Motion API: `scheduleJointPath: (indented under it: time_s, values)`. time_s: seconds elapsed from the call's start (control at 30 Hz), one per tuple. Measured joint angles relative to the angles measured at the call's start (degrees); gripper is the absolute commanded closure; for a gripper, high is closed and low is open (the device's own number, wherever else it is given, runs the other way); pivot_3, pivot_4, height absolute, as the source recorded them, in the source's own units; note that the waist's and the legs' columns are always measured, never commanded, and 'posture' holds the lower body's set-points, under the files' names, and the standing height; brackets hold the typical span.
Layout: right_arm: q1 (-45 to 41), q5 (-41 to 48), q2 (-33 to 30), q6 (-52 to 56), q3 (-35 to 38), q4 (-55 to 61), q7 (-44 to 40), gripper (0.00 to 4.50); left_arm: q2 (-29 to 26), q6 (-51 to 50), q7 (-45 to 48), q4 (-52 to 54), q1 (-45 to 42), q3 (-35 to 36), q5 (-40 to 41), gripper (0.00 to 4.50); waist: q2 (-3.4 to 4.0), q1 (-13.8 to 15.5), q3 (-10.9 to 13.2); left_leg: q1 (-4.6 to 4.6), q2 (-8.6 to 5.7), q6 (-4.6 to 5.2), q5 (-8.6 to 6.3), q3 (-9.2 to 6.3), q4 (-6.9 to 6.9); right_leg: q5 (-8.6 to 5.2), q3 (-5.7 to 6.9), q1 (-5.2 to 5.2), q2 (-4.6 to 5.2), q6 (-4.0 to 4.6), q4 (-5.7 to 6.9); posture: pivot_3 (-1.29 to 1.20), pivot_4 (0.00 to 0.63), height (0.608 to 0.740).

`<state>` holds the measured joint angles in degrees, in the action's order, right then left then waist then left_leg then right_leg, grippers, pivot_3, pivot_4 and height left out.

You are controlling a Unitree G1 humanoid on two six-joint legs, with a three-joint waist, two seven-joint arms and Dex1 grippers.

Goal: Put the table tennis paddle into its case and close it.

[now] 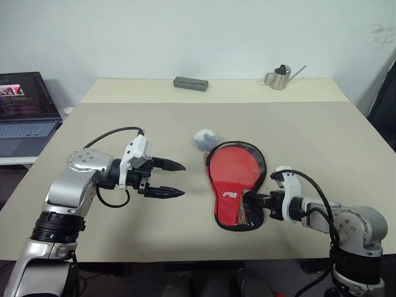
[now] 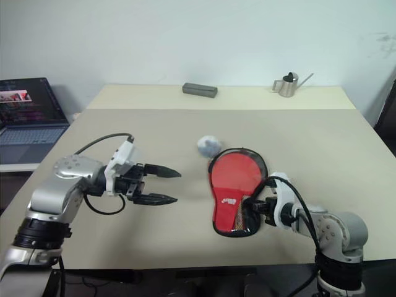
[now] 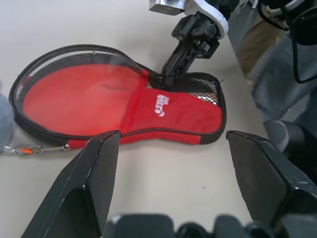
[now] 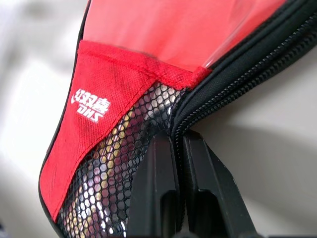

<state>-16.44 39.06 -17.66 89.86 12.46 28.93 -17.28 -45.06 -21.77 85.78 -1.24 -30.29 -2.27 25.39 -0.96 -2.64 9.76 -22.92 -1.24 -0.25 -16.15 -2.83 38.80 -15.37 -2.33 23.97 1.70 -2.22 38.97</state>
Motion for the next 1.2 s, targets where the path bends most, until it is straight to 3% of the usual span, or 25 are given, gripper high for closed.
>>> scheduleJointPath:
  time_s: [0.27, 1.2]
  values:
    - [2.6, 4.8, -4.4, 0.4, -2.5, 2.3, -1.8, 4.47, -1.1, -0.3, 1.1, 1.6, 0.8, -1.6, 1.0, 0.76, 0.0, -0.1, 0.0, 0.08, 0.01, 0.01, 0.0, 0.0, 0.0, -0.01, -0.01, -0.08, -0.03, 0.0, 0.0, 0.0, 0.15, 0.74]
    - [5.9, 7.3, -5.4, 0.5, -3.0, 4.7, -1.4, 4.47, -2.0, 0.0, 1.4, 2.6, 1.5, -2.8, 1.6, 0.76, -0.01, 0.1, 0.0, 0.14, 0.03, 0.01, -0.01, -0.11, 0.0, -0.05, 0.01, -0.27, -0.08, -0.01, -0.12, 0.0, 0.15, 0.74]
